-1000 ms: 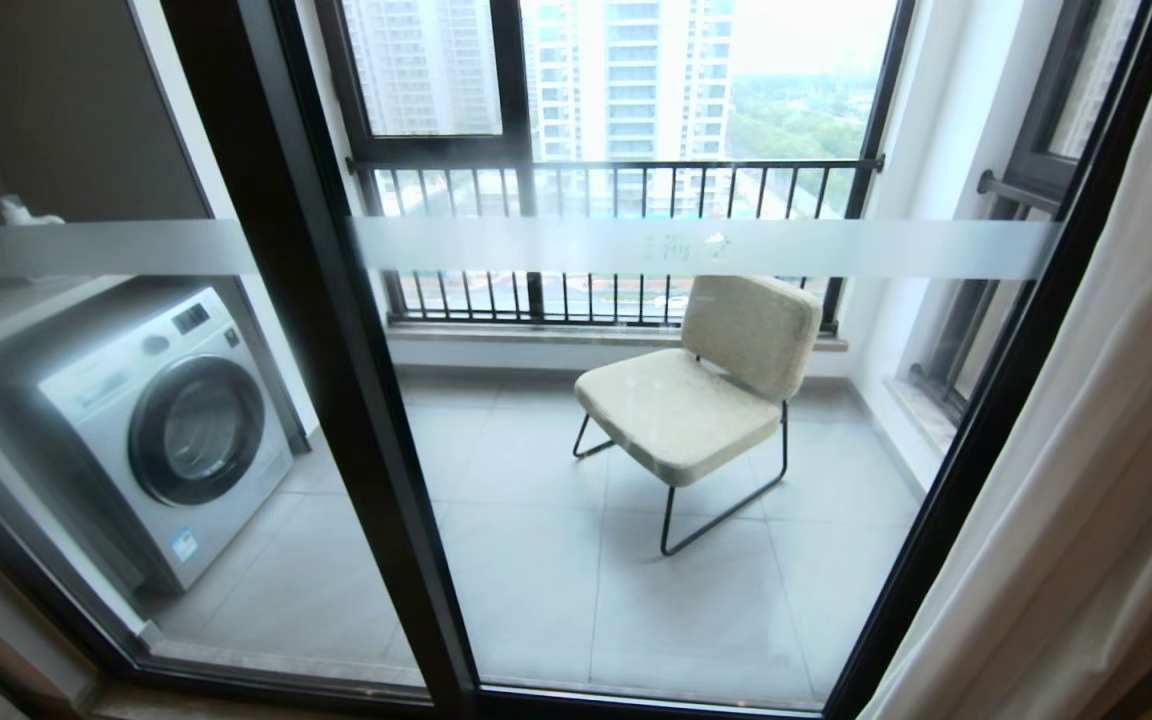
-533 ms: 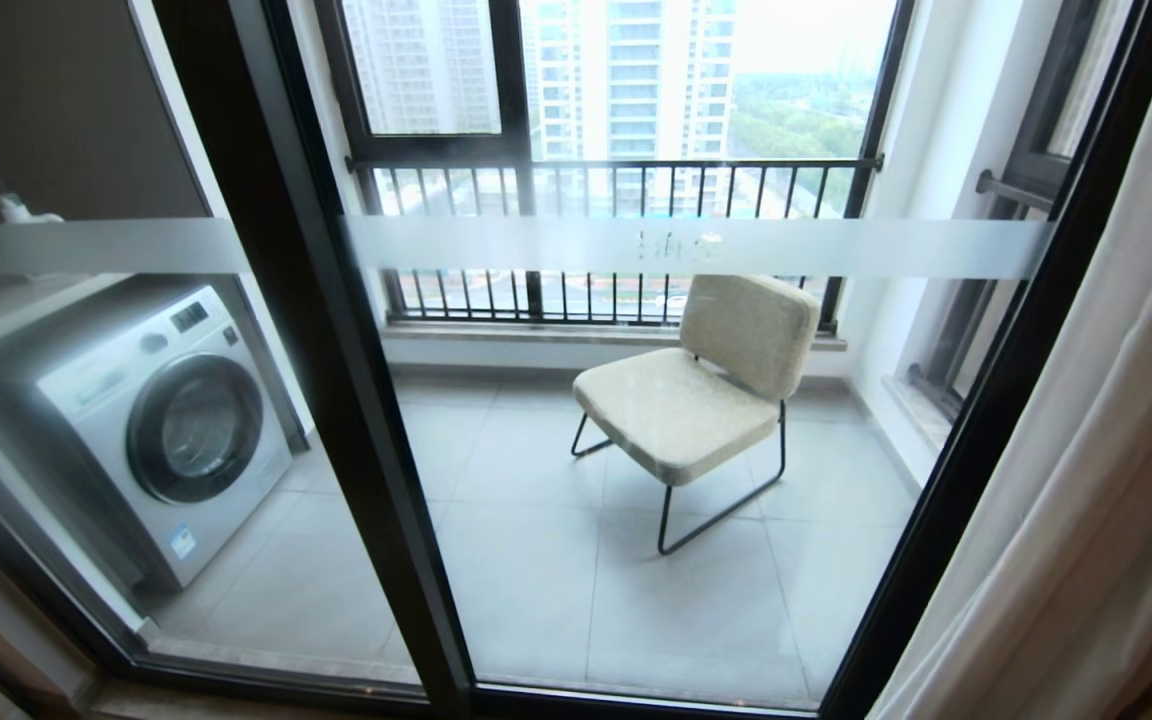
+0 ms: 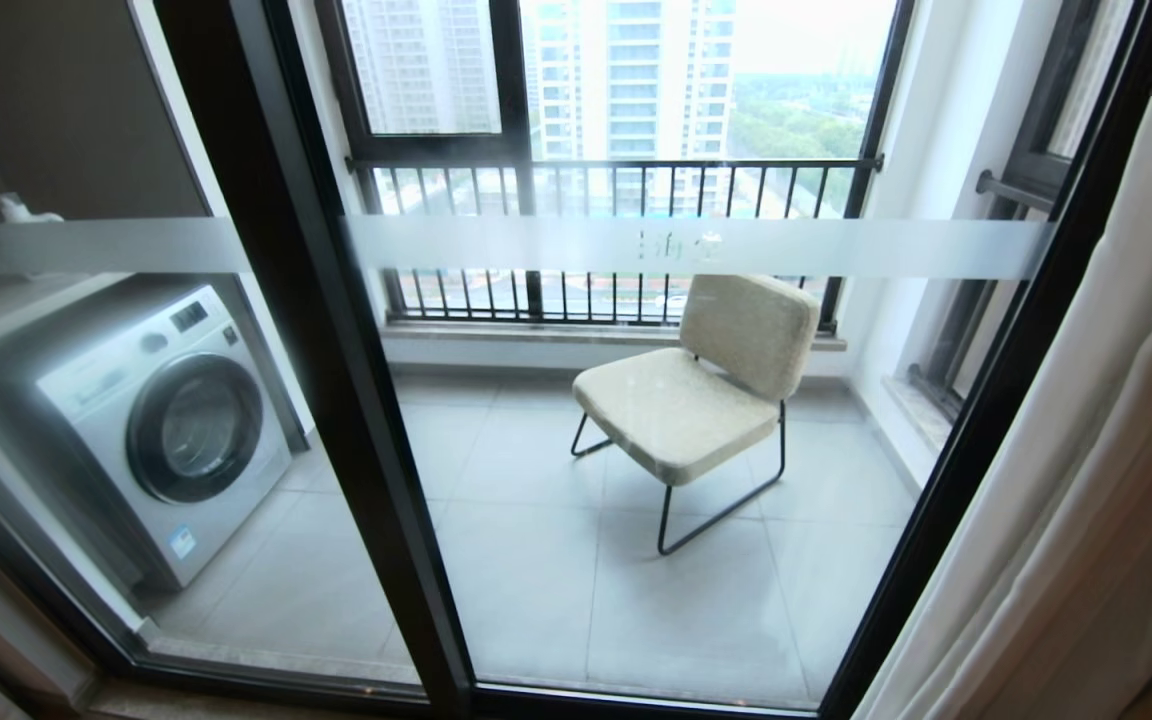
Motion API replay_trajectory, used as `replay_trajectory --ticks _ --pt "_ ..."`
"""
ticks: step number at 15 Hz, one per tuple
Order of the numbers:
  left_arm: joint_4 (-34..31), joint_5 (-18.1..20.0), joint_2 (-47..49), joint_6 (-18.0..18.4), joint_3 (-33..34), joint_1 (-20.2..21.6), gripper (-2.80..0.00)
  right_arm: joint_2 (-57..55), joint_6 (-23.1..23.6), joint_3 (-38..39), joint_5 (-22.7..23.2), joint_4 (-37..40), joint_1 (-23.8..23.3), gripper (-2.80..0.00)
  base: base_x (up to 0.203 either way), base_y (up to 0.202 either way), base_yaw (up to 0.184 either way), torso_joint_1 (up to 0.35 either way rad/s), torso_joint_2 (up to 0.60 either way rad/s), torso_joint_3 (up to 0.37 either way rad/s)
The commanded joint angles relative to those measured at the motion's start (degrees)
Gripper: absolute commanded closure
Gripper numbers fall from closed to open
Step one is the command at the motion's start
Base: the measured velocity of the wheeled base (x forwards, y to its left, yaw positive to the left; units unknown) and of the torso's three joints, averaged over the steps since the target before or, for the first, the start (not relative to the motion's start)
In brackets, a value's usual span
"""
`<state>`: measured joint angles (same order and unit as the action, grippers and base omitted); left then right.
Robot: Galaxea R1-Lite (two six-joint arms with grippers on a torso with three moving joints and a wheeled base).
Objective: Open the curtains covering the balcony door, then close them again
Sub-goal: Pull the inner curtains open on both sides
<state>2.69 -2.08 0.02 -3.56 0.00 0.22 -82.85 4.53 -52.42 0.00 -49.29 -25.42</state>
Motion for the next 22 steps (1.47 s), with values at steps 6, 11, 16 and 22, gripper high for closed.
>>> replay_trajectory --ticks 6,11,16,22 --pt "0.0 0.0 0.0 0.0 0.0 0.0 0.0 -6.0 -1.9 -7.7 0.3 0.2 -7.7 0.0 0.0 0.0 0.0 0.0 0.0 0.0" --pt "0.0 0.0 0.0 0.0 0.0 0.0 0.0 -12.3 -2.3 -14.5 0.6 0.1 -17.2 0.0 0.0 0.0 0.0 0.0 0.0 0.0" --pt "0.0 0.0 0.0 0.0 0.0 0.0 0.0 -18.1 -3.7 -18.6 0.6 -0.5 -24.4 0.0 0.0 0.0 0.0 0.0 0.0 0.0" --pt "0.0 0.0 0.0 0.0 0.0 0.0 0.0 -24.8 -4.8 -24.9 0.8 -0.2 -31.6 0.0 0.0 0.0 0.0 0.0 0.0 0.0"
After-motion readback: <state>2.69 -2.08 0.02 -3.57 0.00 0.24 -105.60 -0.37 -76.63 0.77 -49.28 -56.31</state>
